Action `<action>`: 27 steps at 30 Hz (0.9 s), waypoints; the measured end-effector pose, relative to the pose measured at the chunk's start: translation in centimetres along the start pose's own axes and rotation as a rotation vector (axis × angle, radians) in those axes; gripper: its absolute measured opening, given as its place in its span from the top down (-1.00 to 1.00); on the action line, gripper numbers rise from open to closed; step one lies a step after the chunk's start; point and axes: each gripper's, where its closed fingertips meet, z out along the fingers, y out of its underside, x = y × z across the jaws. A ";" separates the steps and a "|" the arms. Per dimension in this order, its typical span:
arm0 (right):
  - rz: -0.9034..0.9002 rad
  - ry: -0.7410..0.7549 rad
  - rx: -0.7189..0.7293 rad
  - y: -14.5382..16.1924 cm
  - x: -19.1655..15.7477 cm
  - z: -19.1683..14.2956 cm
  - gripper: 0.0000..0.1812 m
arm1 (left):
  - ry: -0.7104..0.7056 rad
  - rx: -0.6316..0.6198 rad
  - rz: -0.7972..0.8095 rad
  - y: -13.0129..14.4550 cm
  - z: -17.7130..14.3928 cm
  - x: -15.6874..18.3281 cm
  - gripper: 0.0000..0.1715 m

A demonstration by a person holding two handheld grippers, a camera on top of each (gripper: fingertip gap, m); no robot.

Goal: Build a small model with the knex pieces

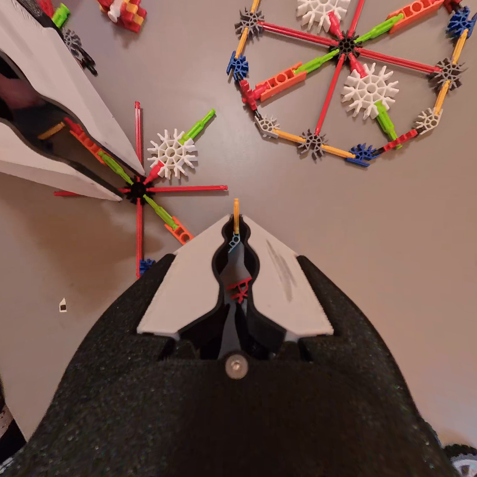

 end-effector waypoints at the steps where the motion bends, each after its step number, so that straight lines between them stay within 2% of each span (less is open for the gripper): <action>1: -0.005 0.006 -0.005 0.0 0.0 0.0 0.97 | 0.002 0.000 -0.001 0.0 0.0 0.0 0.85; 8: -0.006 0.003 0.005 -0.3 0.0 -0.7 0.92 | -0.001 -0.009 0.000 0.1 0.1 0.0 0.84; 16: -0.026 -0.007 0.007 -0.6 -0.1 -1.5 1.00 | -0.007 -0.018 0.005 0.2 0.2 -0.1 0.84; 22: -0.040 -0.001 -0.041 0.3 -0.1 -0.9 1.00 | -0.010 -0.023 0.009 0.3 0.2 -0.2 0.84; 27: -0.037 0.005 -0.021 -0.1 -0.1 -1.5 1.00 | -0.013 -0.024 0.013 0.3 0.1 -0.2 0.84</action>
